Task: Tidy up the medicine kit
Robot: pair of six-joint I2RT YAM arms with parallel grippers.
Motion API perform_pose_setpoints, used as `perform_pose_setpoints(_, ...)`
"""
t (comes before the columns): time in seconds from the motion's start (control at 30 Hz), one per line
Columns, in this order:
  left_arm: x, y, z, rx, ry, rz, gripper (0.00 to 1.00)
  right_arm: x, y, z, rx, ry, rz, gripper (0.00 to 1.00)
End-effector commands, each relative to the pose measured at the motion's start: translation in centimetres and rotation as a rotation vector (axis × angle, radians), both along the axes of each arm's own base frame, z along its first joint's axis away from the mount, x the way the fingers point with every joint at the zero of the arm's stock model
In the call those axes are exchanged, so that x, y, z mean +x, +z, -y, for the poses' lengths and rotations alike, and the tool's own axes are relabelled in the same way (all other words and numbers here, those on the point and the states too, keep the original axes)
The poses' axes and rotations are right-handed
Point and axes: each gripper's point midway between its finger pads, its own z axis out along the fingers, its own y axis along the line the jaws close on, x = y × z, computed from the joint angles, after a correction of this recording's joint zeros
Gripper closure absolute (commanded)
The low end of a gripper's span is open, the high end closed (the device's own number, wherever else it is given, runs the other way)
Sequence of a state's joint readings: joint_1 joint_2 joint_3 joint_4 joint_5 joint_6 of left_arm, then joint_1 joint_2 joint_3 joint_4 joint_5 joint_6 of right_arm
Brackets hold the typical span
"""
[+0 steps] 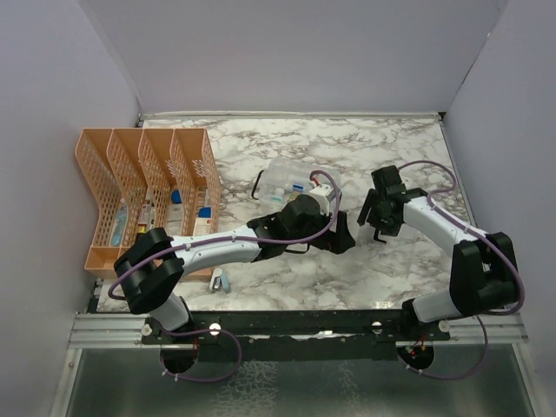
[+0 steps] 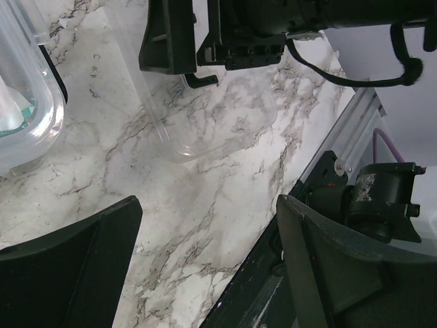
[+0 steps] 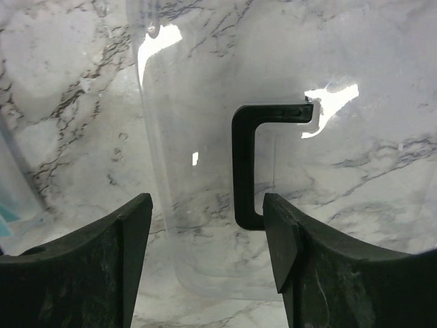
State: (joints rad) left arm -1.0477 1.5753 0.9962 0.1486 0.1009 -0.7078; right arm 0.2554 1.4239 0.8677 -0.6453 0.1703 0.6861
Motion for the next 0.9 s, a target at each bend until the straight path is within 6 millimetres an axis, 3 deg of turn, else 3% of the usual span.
perform_pose_setpoints(0.0,0.3,0.9,0.4,-0.037,0.027,0.01,0.17,1.5,0.3,1.2,-0.089,-0.006,0.017,0.33)
perform_pose_setpoints(0.33,0.4,0.8,-0.1,-0.03,0.039,0.014,0.17,2.3,-1.4,0.6,-0.09,0.049,-0.023,0.39)
perform_pose_setpoints(0.67,0.3,0.6,-0.1,-0.028,0.034,0.016,0.17,2.0,-3.0,0.7,-0.11,0.053,-0.078,0.31)
perform_pose_setpoints(0.73,0.3,0.6,-0.2,-0.026,0.036,0.015,0.17,1.9,-3.3,0.8,-0.113,0.048,-0.086,0.34)
perform_pose_setpoints(0.87,0.4,0.5,-0.2,-0.025,0.04,0.016,0.17,1.8,-3.6,1.3,-0.133,0.03,-0.097,0.48)
